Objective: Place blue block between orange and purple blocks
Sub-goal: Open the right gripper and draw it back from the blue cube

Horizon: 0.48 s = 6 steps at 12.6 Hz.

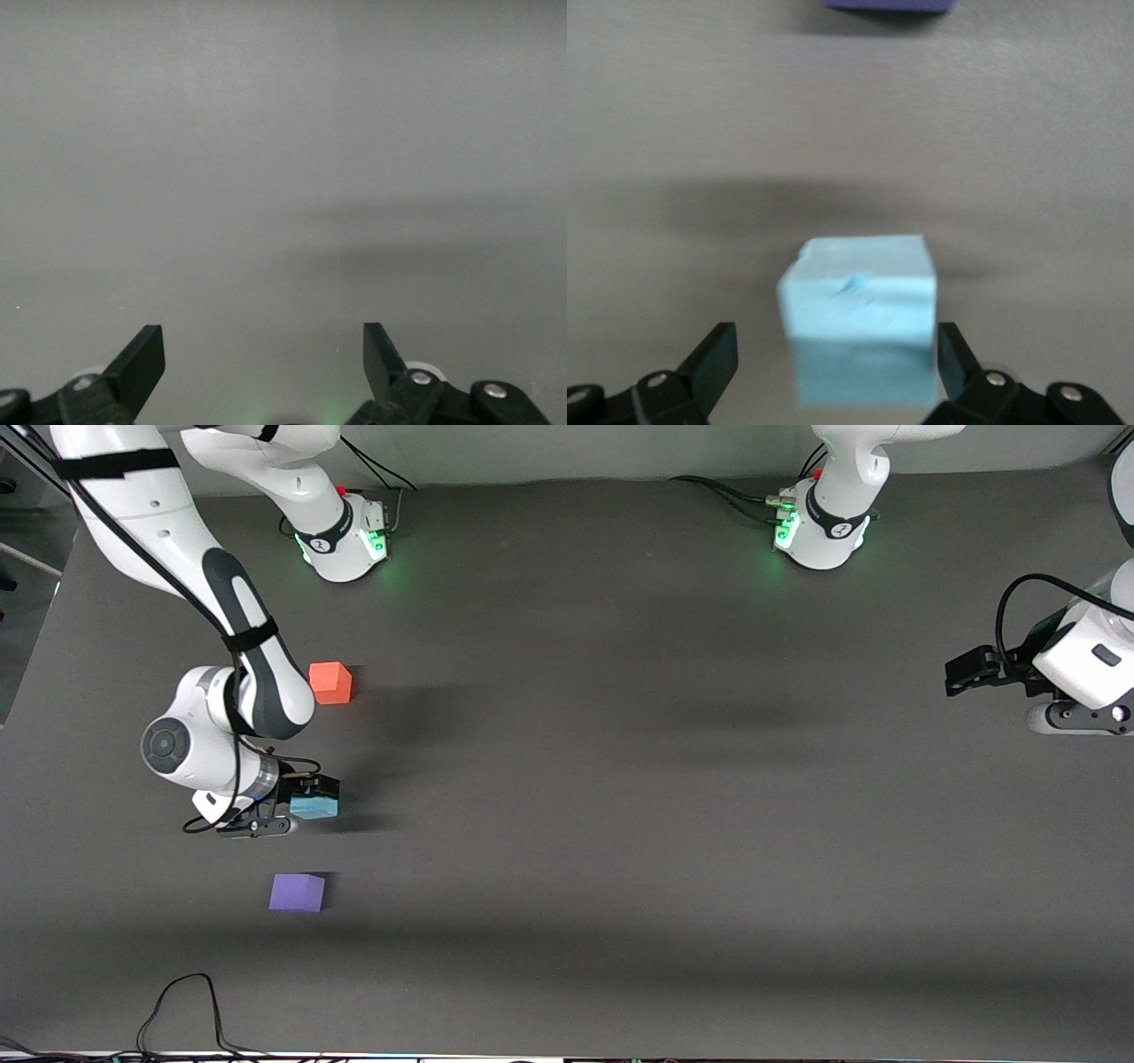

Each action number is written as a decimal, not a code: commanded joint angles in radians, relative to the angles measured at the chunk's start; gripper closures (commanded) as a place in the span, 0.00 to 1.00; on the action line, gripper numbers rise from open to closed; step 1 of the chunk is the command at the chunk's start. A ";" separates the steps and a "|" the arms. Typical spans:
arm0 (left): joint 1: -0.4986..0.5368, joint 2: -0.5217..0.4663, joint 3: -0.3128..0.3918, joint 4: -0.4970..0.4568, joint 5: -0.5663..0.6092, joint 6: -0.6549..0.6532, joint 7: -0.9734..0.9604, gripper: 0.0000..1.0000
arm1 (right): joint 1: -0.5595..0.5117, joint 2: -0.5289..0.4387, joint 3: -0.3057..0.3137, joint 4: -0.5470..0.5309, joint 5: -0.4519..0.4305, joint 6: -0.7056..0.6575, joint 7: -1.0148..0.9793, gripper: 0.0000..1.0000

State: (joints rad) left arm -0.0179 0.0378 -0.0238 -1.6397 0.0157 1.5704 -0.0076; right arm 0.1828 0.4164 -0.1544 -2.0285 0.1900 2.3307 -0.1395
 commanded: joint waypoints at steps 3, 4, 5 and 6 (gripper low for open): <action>-0.008 0.005 0.007 0.014 -0.002 0.002 0.000 0.00 | -0.020 -0.252 0.016 0.079 -0.001 -0.263 0.006 0.00; -0.008 0.005 0.007 0.014 -0.002 0.002 0.001 0.00 | -0.020 -0.302 0.016 0.092 -0.007 -0.301 0.005 0.00; -0.008 0.005 0.007 0.014 -0.002 0.002 0.001 0.00 | -0.019 -0.327 0.013 0.137 -0.012 -0.364 0.008 0.00; -0.008 0.005 0.007 0.014 -0.002 0.002 0.000 0.00 | -0.020 -0.338 0.006 0.195 -0.027 -0.454 0.014 0.00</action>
State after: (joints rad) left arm -0.0179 0.0382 -0.0238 -1.6395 0.0157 1.5712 -0.0076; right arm 0.1765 0.1181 -0.1527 -1.8971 0.1852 1.9894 -0.1388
